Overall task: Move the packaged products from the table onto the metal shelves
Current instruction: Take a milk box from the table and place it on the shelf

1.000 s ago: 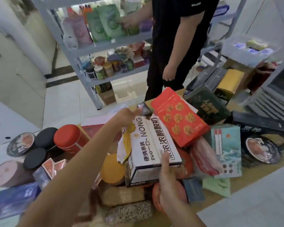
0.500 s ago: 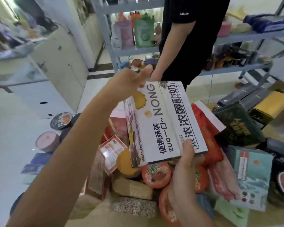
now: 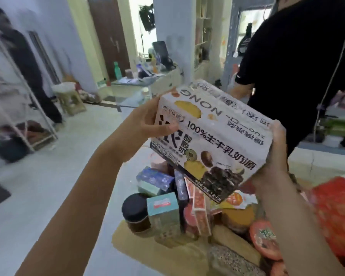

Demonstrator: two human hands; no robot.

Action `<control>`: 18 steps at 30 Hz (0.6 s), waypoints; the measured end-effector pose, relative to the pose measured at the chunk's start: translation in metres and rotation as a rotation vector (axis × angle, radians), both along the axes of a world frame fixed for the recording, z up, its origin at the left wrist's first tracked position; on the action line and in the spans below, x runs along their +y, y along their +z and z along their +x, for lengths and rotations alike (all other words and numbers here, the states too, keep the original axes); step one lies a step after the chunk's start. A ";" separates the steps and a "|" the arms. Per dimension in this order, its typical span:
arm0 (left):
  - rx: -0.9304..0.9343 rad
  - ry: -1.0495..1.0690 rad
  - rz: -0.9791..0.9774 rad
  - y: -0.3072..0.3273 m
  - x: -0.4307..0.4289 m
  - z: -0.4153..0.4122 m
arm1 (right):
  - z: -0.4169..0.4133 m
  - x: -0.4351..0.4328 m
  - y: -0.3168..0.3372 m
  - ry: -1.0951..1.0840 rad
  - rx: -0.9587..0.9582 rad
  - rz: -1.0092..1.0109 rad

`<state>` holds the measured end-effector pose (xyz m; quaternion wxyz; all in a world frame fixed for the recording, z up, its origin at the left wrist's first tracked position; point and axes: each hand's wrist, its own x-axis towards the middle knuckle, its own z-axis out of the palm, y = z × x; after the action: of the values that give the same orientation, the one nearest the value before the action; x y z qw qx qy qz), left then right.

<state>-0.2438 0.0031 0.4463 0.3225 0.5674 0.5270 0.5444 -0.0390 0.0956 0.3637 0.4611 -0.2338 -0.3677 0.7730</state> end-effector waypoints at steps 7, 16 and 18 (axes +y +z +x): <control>-0.128 0.507 0.141 -0.016 -0.152 -0.063 | -0.118 -0.042 0.054 0.272 -0.309 0.148; -0.156 1.103 0.230 -0.009 -0.361 -0.129 | -0.279 -0.227 0.081 0.730 -0.340 0.682; -0.157 1.220 0.258 -0.004 -0.399 -0.134 | -0.306 -0.263 0.081 0.874 -0.219 0.785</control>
<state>-0.3779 -0.3963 0.4418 -0.0795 0.1572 0.6606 0.7298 -0.3451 -0.1674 0.4445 0.1116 0.0487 -0.7336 0.6686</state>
